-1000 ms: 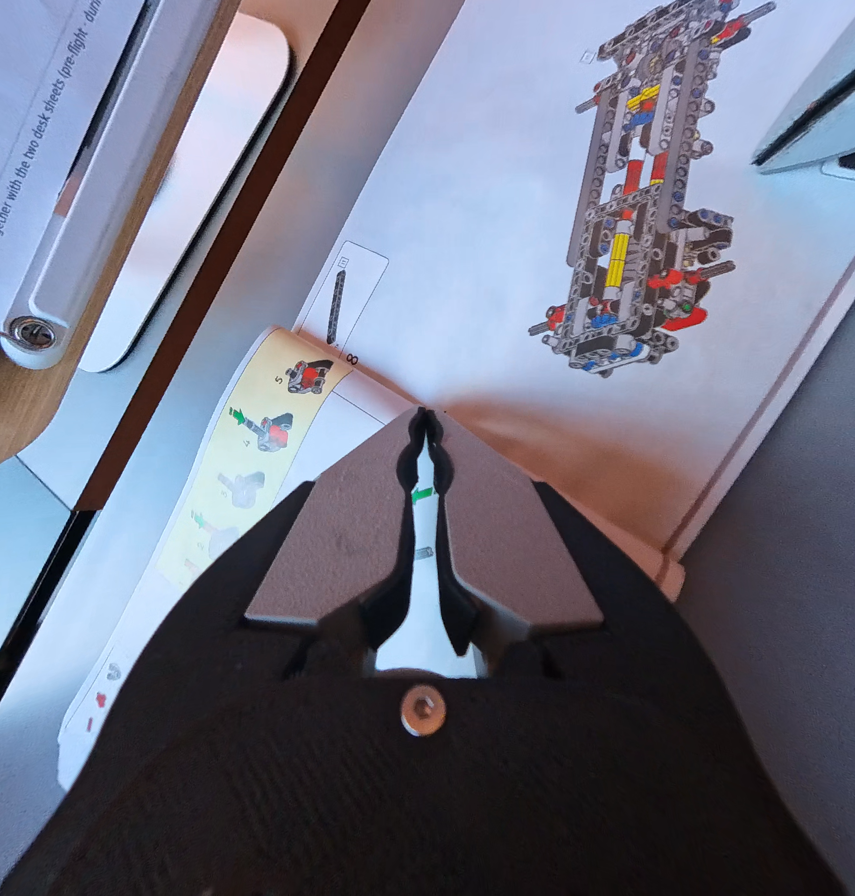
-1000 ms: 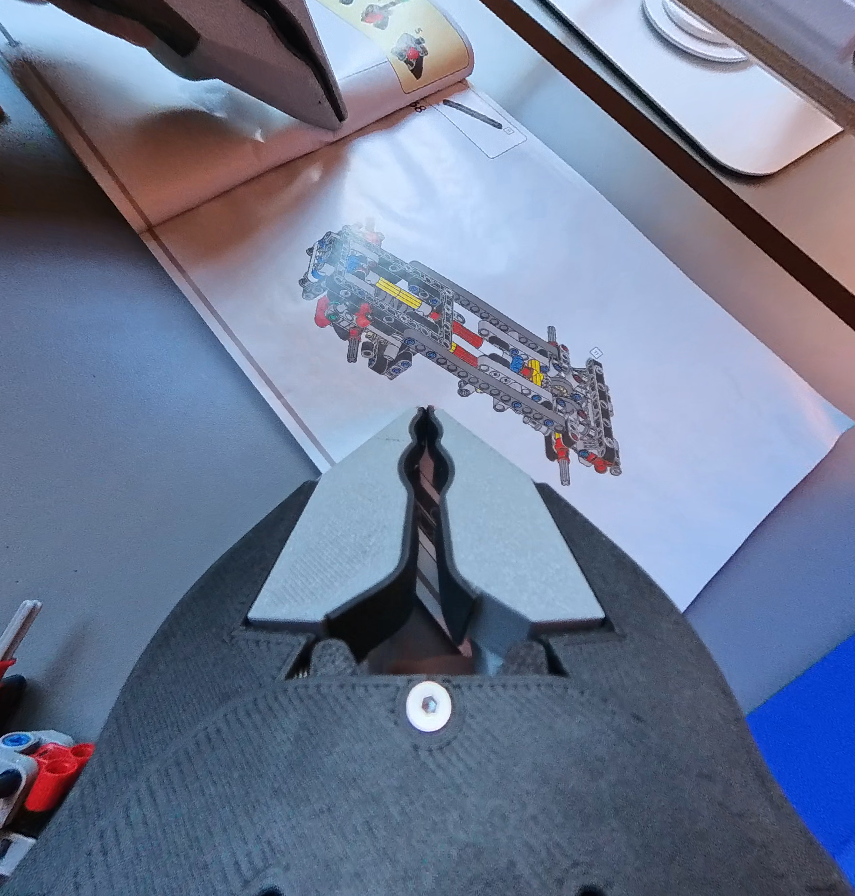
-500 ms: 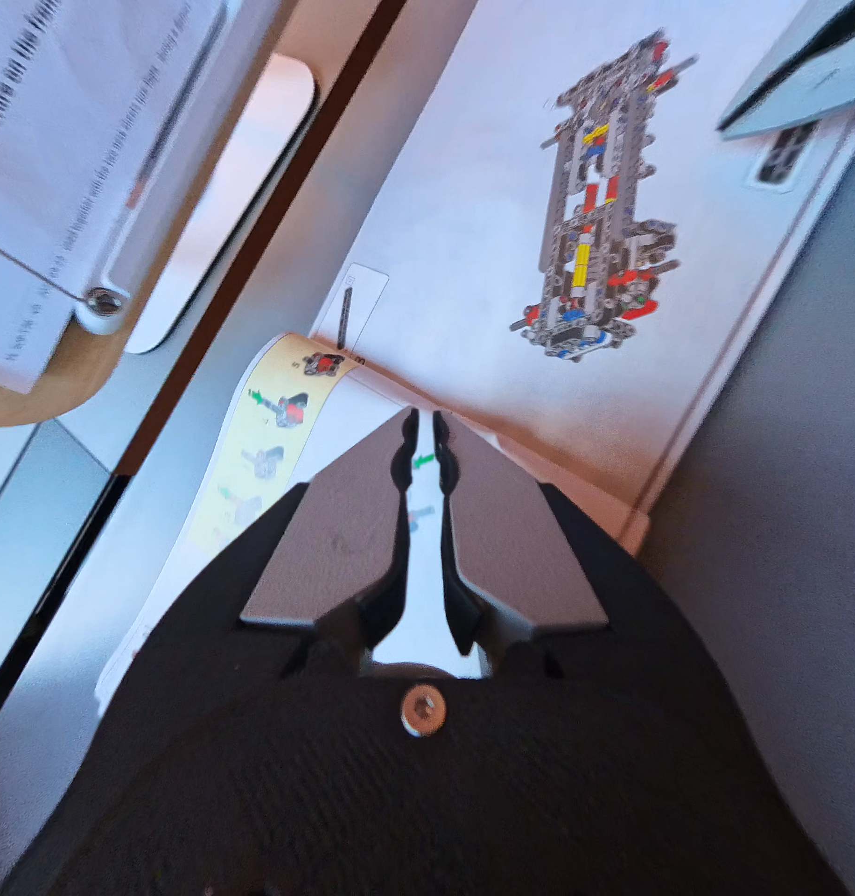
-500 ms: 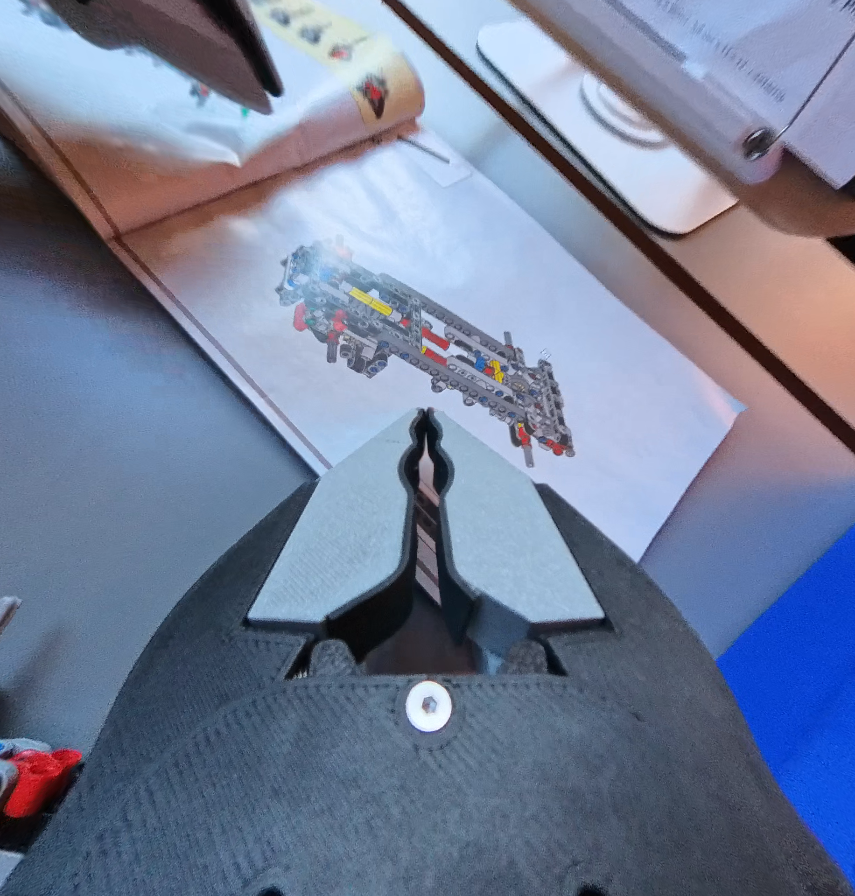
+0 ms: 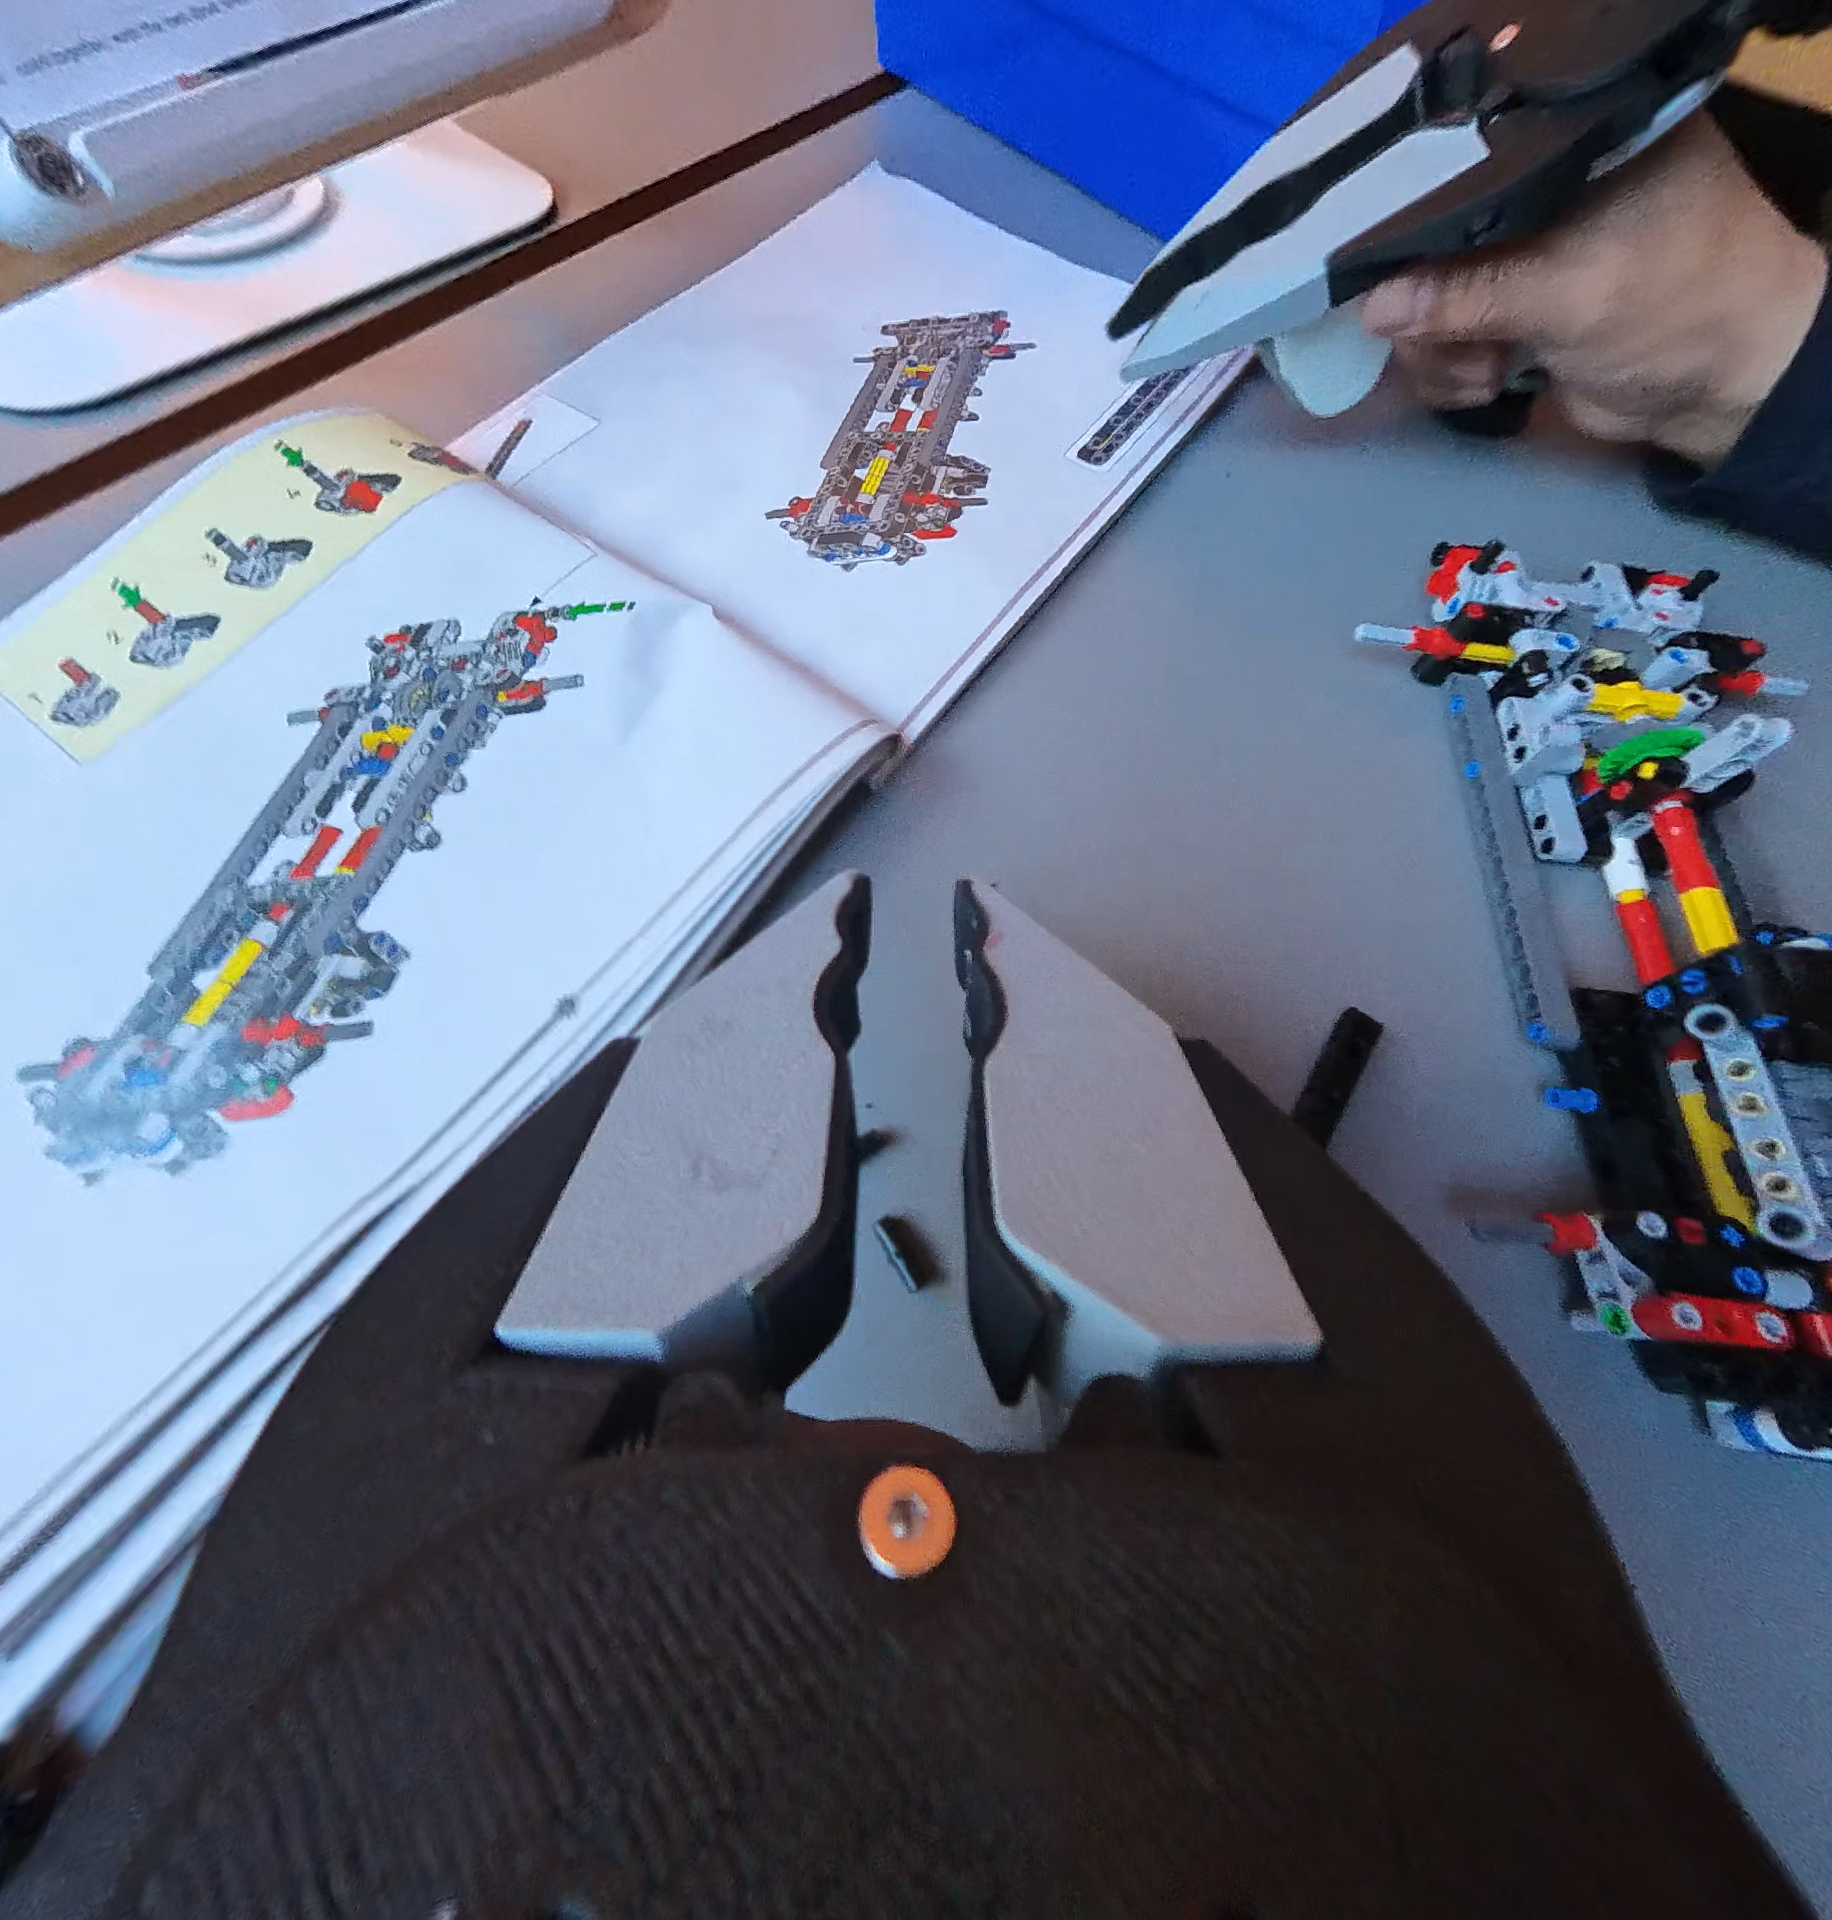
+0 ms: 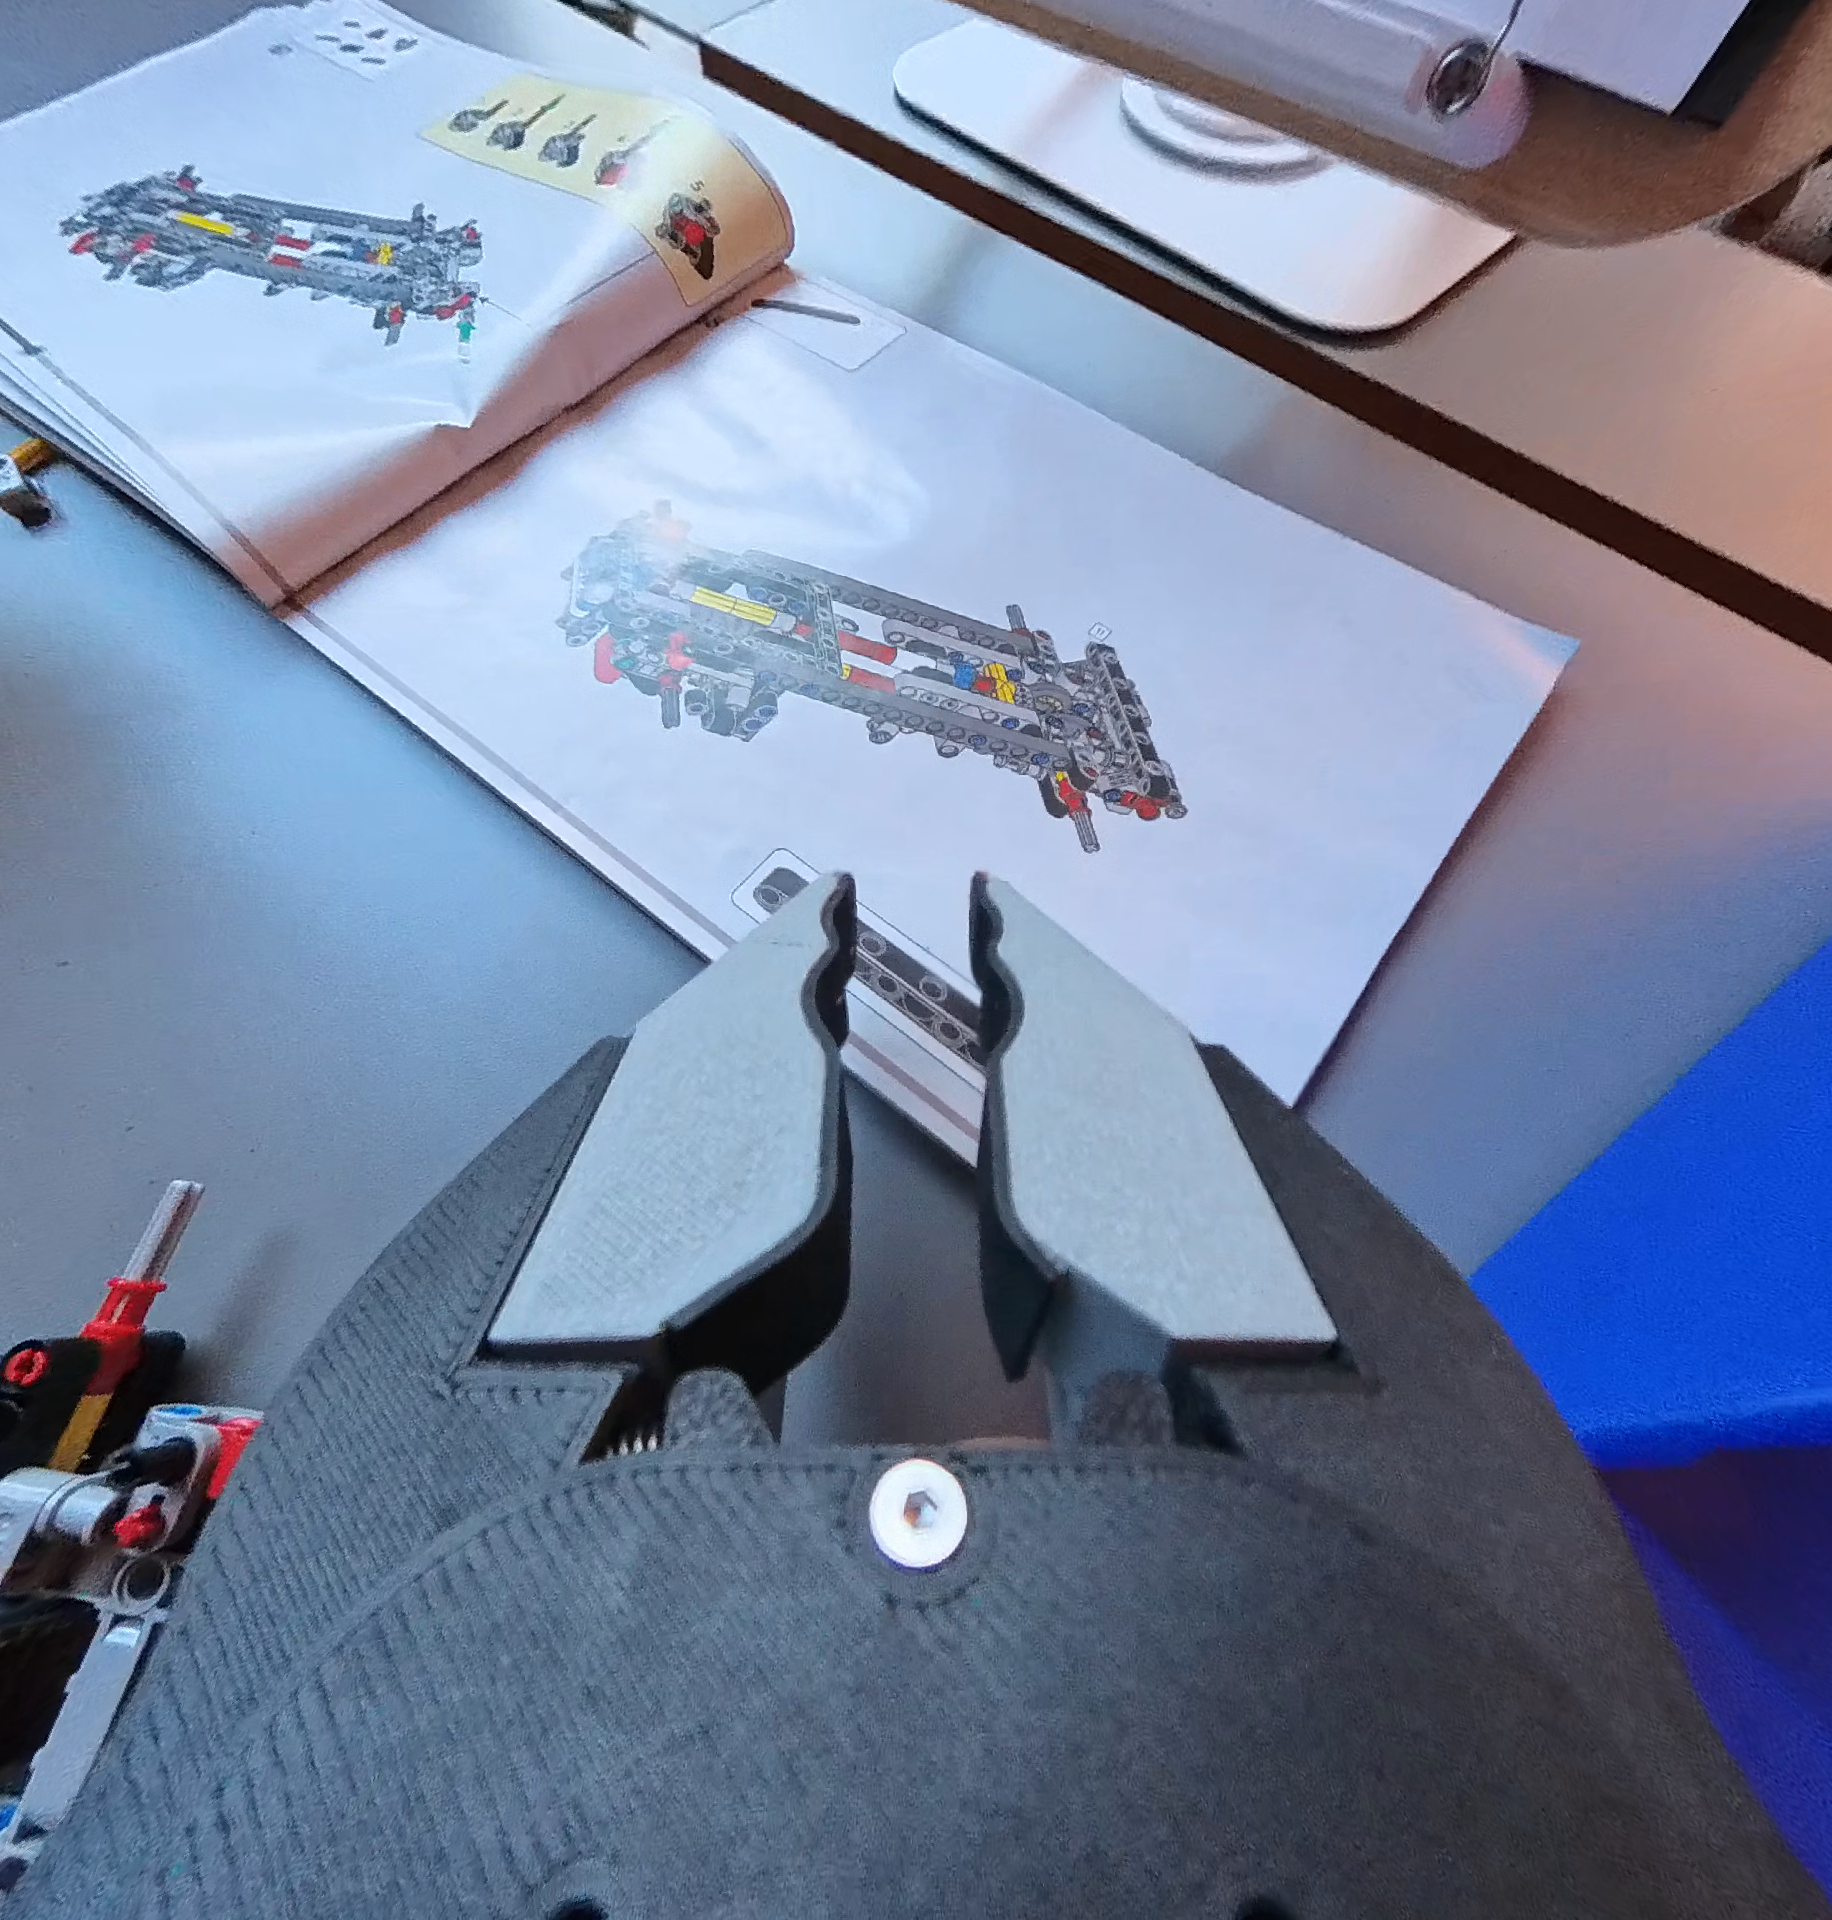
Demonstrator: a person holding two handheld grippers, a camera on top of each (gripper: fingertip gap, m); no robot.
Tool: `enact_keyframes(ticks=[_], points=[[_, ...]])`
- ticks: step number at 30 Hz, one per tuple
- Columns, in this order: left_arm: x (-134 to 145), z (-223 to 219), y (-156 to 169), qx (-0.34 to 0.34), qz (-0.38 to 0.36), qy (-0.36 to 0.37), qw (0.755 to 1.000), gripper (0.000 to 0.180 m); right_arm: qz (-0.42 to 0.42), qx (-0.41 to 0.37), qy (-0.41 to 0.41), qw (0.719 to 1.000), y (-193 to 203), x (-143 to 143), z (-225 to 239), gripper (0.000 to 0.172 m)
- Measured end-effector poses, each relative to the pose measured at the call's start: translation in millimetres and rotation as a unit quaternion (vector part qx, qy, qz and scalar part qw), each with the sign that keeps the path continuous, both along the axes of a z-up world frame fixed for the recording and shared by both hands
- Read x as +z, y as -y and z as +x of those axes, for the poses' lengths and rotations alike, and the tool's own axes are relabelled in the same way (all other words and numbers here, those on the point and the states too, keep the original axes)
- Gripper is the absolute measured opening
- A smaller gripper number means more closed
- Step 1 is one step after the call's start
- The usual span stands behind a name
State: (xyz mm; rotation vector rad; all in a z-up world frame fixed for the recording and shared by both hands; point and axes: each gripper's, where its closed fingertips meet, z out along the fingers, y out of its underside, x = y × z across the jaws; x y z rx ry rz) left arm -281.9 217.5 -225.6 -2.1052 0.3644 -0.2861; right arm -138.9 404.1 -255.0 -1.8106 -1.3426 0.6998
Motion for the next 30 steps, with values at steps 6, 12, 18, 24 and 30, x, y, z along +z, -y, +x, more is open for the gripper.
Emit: enact_keyframes(ticks=[6, 12, 18, 24, 30], points=[[-23.6, 4.1, -1.2, -0.015, -0.024, -0.012, 1.000, 0.013, -0.023, 0.012, 0.051, 0.998, -1.1, -18.7, -4.2, 0.006], [-20.9, 9.9, -1.7, -0.022, -0.016, -0.001, 1.000, 0.013, -0.025, 0.008, 0.044, 0.999, -4.1, -19.5, -4.9, 0.001], [-21.4, 9.0, -2.1, -0.018, -0.019, 0.005, 1.000, 0.013, -0.054, 0.040, 0.020, 0.998, -0.6, -18.3, -8.5, 0.000], [-25.1, 9.9, -2.1, -0.020, -0.030, 0.000, 0.999, 0.014, -0.037, 0.048, 0.028, 0.998, 2.3, -17.7, -8.8, 0.005], [-5.7, 13.5, -6.4, -0.025, 0.010, 0.003, 1.000, 0.018, -0.059, 0.044, -0.039, 0.997, 12.6, 7.8, -12.4, 0.014]])
